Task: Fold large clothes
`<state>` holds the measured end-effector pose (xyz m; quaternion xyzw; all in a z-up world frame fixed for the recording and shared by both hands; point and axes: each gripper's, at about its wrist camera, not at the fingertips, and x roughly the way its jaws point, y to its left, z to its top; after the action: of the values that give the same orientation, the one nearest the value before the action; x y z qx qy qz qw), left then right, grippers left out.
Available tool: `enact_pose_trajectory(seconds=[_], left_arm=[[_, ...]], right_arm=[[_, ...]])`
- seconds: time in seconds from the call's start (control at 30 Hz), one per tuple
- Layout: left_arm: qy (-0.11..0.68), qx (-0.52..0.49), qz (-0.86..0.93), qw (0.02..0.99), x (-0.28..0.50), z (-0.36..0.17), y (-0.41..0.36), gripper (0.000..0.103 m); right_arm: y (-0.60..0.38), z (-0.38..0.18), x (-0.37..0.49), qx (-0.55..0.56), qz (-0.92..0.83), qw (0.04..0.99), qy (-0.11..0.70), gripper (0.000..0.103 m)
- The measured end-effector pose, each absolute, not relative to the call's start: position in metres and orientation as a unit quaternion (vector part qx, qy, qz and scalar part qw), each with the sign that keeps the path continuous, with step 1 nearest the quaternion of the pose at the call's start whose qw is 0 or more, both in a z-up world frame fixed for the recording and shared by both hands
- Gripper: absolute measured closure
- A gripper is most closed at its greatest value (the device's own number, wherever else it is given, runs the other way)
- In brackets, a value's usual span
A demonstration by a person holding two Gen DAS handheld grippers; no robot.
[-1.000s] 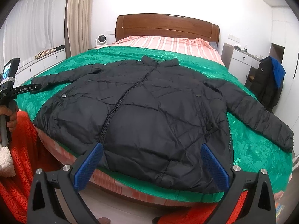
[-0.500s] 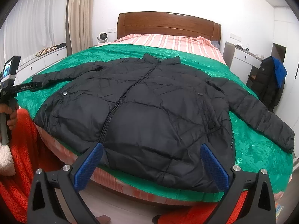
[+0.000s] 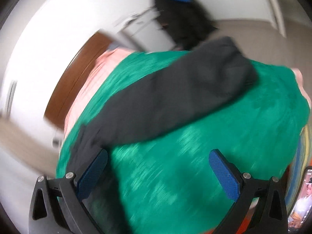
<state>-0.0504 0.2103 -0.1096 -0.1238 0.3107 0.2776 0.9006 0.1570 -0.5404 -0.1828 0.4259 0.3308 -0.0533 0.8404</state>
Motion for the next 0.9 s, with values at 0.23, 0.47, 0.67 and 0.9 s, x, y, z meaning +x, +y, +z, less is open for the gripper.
enact_pose_trajectory(seconds=[0.23, 0.47, 0.67, 0.9], left_arm=[[0.32, -0.107, 0.278, 0.899, -0.045, -0.112, 0.204, 0.001], [0.327, -0.115, 0.27, 0.898, -0.04, -0.118, 0.206, 0.001], [0.331, -0.126, 0.26, 0.898, -0.037, -0.124, 0.208, 0.001], [0.319, -0.162, 0.267, 0.895, -0.049, -0.123, 0.223, 0.001]], right_arm=[[-0.591, -0.204, 0.191, 0.485, -0.154, 0.815, 0.278, 0.054], [-0.515, -0.066, 0.237, 0.351, -0.064, 0.903, 0.242, 0.085], [-0.331, 0.076, 0.285, 0.225, 0.154, 0.941, 0.201, 0.085], [-0.119, 0.058, 0.338, 0.161, 0.284, 0.909, 0.259, 0.084]])
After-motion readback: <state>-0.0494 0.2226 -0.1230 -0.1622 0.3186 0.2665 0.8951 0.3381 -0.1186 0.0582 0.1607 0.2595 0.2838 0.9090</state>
